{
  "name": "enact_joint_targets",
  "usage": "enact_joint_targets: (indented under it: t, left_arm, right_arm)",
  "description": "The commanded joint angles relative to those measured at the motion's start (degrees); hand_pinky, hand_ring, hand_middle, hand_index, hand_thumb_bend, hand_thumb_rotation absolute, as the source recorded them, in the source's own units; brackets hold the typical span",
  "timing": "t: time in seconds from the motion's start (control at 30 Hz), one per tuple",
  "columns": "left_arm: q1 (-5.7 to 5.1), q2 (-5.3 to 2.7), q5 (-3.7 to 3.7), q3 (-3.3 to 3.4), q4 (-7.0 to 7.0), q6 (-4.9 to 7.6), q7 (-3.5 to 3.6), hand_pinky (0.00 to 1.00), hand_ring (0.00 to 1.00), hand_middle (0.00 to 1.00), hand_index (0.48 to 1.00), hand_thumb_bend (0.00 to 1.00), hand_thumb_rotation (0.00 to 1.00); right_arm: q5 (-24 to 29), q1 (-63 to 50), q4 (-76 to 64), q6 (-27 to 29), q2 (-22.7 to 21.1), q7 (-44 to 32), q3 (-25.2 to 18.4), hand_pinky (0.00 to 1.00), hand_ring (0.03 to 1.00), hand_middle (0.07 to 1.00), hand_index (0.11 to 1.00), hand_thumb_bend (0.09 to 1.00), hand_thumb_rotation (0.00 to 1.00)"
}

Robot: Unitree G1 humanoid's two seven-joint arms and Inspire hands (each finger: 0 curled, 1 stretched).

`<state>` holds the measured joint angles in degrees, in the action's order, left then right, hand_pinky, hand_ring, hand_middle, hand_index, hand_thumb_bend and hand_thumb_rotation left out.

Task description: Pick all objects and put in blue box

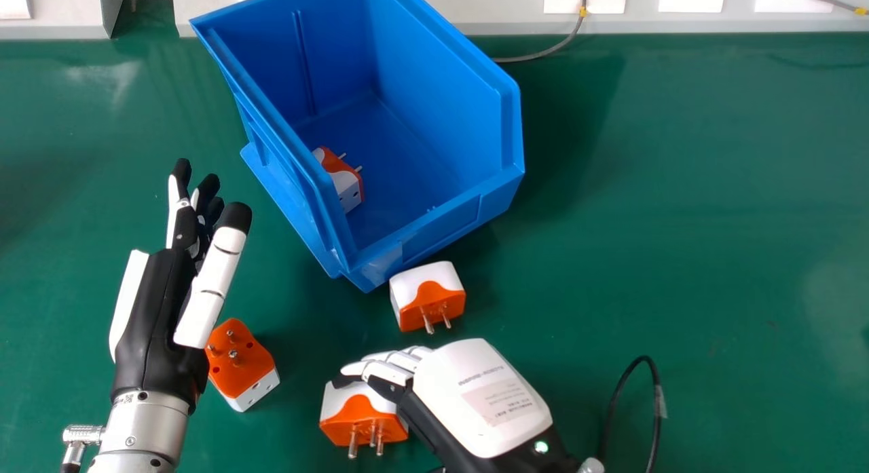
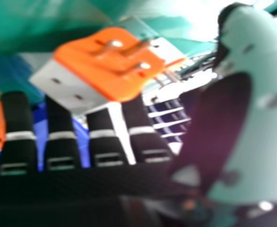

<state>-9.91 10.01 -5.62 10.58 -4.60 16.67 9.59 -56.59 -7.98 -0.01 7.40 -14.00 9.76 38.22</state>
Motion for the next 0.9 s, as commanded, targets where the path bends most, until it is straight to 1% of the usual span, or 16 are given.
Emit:
enact_joint_targets:
  t: [0.0,0.17,0.3,0.53,0.73,0.87]
  left_arm:
    - [0.16,0.17,0.15,0.19,1.06,0.77,-0.33,1.0,1.0,1.0,1.0,0.66,0.85]
    - [0.06,0.24,0.06,0.27,1.17,0.62,-0.35,1.0,1.0,1.0,1.0,0.67,0.85]
    - [0.03,0.29,0.03,0.32,1.3,0.4,-0.37,1.0,1.0,1.0,1.0,0.67,0.85]
    - [-0.16,0.29,-0.29,0.51,1.69,0.03,-0.29,1.0,1.0,1.0,1.0,0.66,0.85]
    - [0.11,0.35,0.0,0.6,1.29,0.06,-0.4,1.0,1.0,1.0,1.0,0.65,0.85]
    - [0.11,0.45,-0.03,0.73,1.6,-0.57,-0.4,1.0,1.0,1.0,1.0,0.65,0.84]
  right_arm:
    - [-0.3,0.5,0.6,-1.4,0.6,-0.9,0.2,0.62,0.753,0.781,0.755,0.537,0.43]
    - [-0.1,1.4,0.2,-2.8,1.3,-2.1,0.4,0.64,0.77,0.787,0.762,0.536,0.42]
    - [0.4,1.7,0.5,-2.6,1.3,-1.7,0.4,0.64,0.774,0.79,0.765,0.534,0.42]
    - [0.1,2.3,2.0,-2.1,1.2,-0.5,0.7,0.64,0.773,0.791,0.764,0.531,0.42]
    - [-0.4,2.2,1.6,-2.8,1.3,-0.5,0.9,0.64,0.762,0.788,0.761,0.528,0.41]
    - [-0.6,2.2,1.6,-3.1,1.3,-0.4,0.9,0.63,0.757,0.785,0.757,0.527,0.42]
